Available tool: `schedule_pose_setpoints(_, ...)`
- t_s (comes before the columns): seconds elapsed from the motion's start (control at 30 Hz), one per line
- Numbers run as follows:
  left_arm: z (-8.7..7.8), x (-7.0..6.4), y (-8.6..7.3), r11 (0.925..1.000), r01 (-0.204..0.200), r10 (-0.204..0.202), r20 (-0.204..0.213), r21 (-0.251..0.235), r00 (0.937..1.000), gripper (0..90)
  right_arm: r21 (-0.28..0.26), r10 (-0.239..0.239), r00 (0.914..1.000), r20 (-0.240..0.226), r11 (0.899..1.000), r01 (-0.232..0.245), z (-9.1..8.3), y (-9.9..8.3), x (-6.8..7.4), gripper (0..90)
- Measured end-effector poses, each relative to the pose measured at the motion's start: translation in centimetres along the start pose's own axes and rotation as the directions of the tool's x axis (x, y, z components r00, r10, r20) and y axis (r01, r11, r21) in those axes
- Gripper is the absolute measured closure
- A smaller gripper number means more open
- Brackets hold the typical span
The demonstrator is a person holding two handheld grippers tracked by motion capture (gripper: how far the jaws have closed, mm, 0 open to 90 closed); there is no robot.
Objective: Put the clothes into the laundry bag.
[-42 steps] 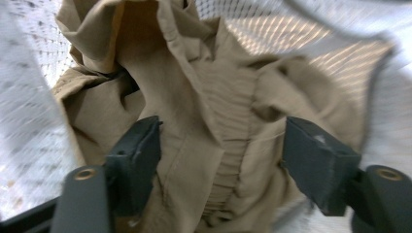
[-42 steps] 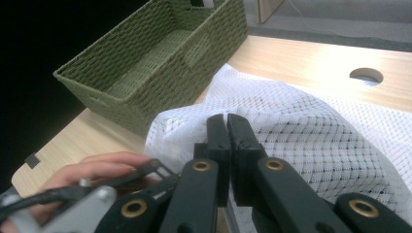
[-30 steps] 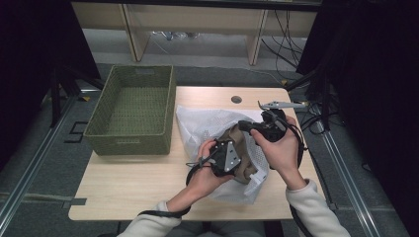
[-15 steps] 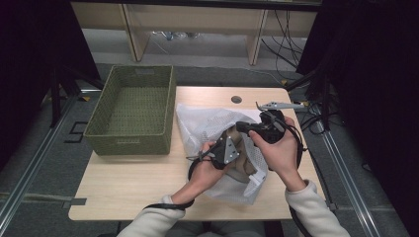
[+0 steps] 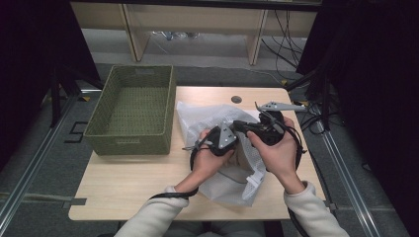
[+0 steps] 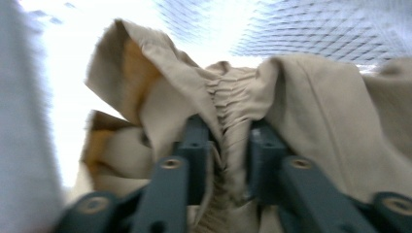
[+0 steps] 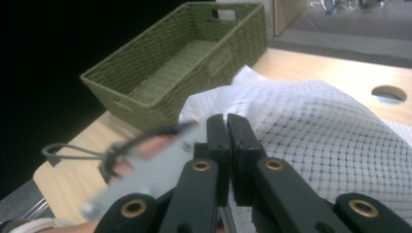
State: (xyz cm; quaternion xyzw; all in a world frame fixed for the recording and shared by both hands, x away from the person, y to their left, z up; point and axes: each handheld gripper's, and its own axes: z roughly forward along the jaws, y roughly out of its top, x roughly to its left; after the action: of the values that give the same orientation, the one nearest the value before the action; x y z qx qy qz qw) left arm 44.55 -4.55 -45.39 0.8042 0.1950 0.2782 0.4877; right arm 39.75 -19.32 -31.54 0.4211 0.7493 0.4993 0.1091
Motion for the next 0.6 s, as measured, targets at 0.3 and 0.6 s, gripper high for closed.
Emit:
schedule_pose_setpoints(0.3,-0.9,-0.8,0.4,0.9997,-0.023,0.023,0.033,-0.009,0.9992,43.7,0.008,0.021,0.9993,0.031,1.0,-0.021,-0.1,0.0,-1.2,89.8)
schedule_pose_setpoints(0.6,-6.7,-0.6,-0.3,0.9987,-0.041,0.041,0.005,-0.031,0.9991,41.6,0.005,0.033,0.999,0.03,0.999,-0.033,-0.3,0.1,-1.4,89.8)
